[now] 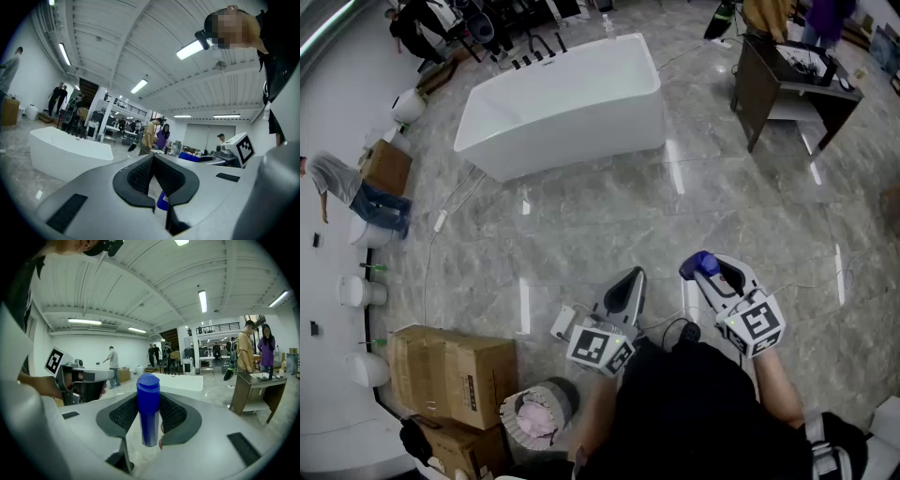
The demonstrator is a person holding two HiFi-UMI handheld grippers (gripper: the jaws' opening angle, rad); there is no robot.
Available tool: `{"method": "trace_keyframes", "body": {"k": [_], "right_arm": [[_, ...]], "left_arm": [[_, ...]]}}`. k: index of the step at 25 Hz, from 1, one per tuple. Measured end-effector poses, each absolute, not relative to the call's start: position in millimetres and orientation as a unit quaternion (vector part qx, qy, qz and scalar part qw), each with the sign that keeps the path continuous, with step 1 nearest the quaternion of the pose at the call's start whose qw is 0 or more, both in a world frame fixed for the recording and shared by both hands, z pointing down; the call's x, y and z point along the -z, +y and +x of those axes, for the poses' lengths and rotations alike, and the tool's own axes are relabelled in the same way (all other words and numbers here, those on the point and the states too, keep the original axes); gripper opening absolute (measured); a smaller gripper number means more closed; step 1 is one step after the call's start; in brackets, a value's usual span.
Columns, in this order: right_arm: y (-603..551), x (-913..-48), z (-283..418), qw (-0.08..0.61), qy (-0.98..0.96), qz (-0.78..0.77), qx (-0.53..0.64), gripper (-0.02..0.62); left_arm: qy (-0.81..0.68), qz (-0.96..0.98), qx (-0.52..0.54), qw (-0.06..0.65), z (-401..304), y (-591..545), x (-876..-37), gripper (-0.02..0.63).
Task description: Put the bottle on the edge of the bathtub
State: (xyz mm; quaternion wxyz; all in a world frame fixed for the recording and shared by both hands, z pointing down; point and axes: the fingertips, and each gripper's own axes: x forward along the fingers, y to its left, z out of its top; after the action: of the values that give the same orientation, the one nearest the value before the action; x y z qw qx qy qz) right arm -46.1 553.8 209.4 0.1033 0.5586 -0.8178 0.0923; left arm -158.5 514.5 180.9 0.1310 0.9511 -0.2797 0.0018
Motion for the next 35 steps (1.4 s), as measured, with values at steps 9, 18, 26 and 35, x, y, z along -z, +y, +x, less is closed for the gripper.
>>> {"method": "trace_keyframes", "body": {"k": [9,18,26,35], "right_arm": [[553,-206,-44,0.095,-0.82,0.558,-0.084,0.146],[553,-208,-42,0.083,-0.82,0.555,-0.114,0.146],[559,-224,-6,0.082,-0.814,0.558,-0.137,0.146],[497,-240,33,0.09,-0.802,0.572,-0.147,0.146]], "left_arm": [[-0.278,0.951,-0.007,0.132,-151,513,-183,0.011],[-0.274,0.951,-0.014,0.144,-144,517,-190,0.011],[-0.269,0.95,-0.024,0.156,-108,525,-203,0.011],[-0.255,0.954,-0.022,0.159,-67,454,-218,0.011]]}}
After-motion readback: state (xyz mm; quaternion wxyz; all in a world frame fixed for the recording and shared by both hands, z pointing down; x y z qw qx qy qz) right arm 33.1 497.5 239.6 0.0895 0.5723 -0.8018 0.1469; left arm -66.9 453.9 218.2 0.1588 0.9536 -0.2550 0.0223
